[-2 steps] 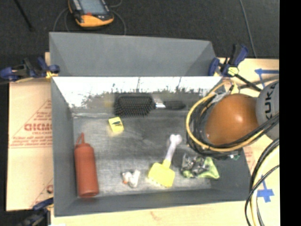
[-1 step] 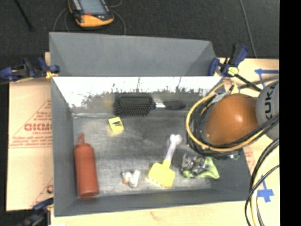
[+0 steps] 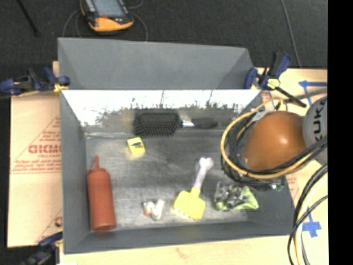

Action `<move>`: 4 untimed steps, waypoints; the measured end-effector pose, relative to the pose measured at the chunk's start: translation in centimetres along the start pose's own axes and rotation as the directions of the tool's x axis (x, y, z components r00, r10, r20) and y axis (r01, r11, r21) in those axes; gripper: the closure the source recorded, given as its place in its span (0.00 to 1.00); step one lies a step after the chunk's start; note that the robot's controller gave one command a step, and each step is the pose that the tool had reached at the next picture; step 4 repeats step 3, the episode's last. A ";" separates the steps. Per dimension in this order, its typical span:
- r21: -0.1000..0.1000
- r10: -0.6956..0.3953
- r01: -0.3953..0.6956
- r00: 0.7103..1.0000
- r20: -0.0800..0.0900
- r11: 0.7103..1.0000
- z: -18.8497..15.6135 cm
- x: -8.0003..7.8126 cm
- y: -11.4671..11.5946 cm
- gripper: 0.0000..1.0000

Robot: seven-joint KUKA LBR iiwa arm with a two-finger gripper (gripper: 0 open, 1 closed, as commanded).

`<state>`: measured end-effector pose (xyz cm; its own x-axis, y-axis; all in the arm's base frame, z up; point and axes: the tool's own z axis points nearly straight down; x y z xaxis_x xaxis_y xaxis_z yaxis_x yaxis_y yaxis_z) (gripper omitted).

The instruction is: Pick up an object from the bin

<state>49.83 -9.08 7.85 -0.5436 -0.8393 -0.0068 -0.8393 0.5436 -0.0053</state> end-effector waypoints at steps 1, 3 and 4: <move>-0.002 0.046 -0.046 0.999 -0.004 0.999 0.1 1.7 0.0 1.00; -0.003 0.245 -0.245 0.969 0.000 0.969 0.3 4.4 -1.3 1.00; -0.003 0.245 -0.245 0.969 0.000 0.969 0.3 4.4 -1.3 1.00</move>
Offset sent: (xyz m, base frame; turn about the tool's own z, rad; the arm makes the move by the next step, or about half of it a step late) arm -0.0249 -0.0342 -0.0085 0.0649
